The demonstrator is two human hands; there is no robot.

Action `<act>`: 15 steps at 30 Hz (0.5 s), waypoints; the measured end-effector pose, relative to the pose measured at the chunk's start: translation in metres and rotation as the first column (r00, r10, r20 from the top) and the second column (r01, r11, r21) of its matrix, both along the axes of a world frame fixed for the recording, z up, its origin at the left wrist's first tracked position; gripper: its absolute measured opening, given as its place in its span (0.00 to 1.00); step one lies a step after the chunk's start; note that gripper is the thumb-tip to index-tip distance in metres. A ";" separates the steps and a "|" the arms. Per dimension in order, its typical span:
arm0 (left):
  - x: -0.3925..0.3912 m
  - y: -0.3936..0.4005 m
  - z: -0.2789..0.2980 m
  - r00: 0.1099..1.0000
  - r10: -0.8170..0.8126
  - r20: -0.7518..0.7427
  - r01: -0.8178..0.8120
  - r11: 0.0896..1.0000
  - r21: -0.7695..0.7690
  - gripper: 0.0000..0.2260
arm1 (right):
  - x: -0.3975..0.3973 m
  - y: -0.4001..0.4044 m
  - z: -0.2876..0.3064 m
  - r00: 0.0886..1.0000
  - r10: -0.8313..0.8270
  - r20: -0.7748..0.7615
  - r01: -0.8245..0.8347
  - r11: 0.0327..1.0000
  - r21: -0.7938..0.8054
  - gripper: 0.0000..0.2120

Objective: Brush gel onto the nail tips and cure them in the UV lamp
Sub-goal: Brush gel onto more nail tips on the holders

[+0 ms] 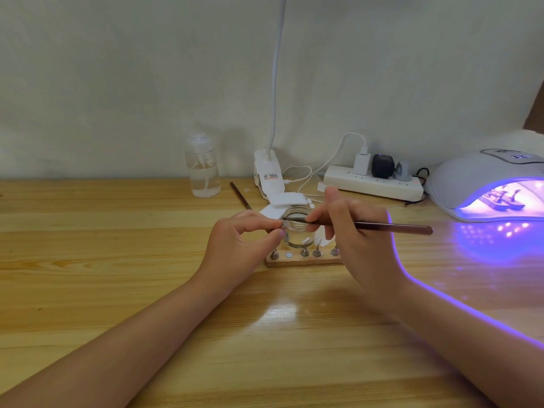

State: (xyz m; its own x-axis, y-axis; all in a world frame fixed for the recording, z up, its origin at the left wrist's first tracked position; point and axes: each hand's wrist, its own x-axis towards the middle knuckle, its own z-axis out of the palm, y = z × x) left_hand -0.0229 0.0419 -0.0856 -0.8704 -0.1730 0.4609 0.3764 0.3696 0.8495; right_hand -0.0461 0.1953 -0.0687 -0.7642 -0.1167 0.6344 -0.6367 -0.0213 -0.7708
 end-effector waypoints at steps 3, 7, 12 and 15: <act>0.000 0.001 0.000 1.000 0.003 0.001 -0.003 1.000 0.005 0.10 | 0.000 0.002 -0.001 1.000 -0.005 0.016 0.005 1.000 -0.003 0.21; 0.001 0.000 0.001 1.000 0.003 -0.004 -0.003 1.000 -0.006 0.09 | -0.002 0.004 -0.001 0.998 -0.020 0.058 0.023 0.999 -0.046 0.23; 0.001 0.001 0.001 1.000 -0.013 0.002 0.013 1.000 -0.017 0.06 | -0.002 0.001 0.001 1.000 -0.005 0.005 0.005 0.997 -0.071 0.20; 0.001 0.000 0.001 1.000 -0.015 0.005 0.015 1.000 -0.020 0.05 | 0.000 0.000 0.000 1.000 0.010 0.001 -0.010 0.999 -0.041 0.19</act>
